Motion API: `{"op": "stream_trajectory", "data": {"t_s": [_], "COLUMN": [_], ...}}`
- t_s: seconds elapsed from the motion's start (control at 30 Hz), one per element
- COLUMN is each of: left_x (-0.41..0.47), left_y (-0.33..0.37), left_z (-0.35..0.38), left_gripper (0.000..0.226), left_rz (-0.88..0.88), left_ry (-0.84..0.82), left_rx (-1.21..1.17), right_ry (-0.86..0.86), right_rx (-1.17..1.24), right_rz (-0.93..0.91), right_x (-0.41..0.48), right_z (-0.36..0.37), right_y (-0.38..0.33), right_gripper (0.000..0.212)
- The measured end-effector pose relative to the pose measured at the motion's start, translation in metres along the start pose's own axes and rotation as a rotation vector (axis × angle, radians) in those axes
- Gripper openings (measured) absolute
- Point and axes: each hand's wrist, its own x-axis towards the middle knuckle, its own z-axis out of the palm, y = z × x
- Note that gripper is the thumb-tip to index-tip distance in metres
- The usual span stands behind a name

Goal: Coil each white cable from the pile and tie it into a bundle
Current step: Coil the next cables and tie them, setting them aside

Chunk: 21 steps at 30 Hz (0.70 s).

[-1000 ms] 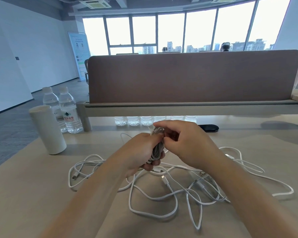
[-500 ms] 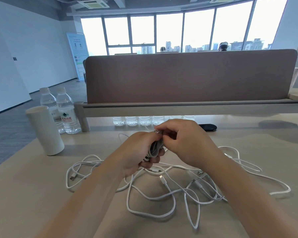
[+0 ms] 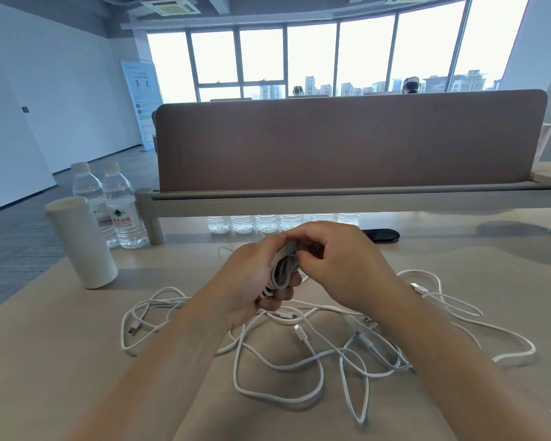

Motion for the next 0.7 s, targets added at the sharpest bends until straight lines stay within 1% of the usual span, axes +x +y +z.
{"op": "stream_trajectory", "data": {"t_s": [0.1,0.17,0.23,0.33,0.5,0.57,0.7], "left_x": [0.001,0.001,0.000,0.000,0.001,0.002,0.001], "left_y": [0.003,0.006,0.009,0.006,0.004,0.004,0.004], "left_z": [-0.002,-0.005,-0.009,-0.011,-0.009,-0.010,-0.009], "left_gripper": [0.036,0.033,0.030,0.033,0.036,0.036,0.035], "left_rz": [0.008,0.023,0.029,0.043,0.054,0.065,0.064], "left_ry": [0.031,0.049,0.066,0.079,0.102,0.122,0.150], "left_rx": [-0.027,-0.036,0.016,0.129,0.135,0.142,0.186], "right_ry": [0.029,0.017,0.006,0.023,0.046,0.037,0.073], "right_rx": [0.087,0.168,0.207,0.184,0.126,0.090,0.085], "right_rz": [0.020,0.031,0.034,0.051,0.050,0.040,0.025], "right_x": [0.000,-0.001,-0.001,-0.002,-0.002,-0.003,-0.005], "right_z": [0.001,0.003,0.006,0.006,0.003,0.004,0.006], "right_y": [0.002,0.001,0.000,0.000,-0.002,-0.004,-0.009], "right_gripper": [0.033,0.033,0.033,0.030,0.016,0.016,0.018]}}
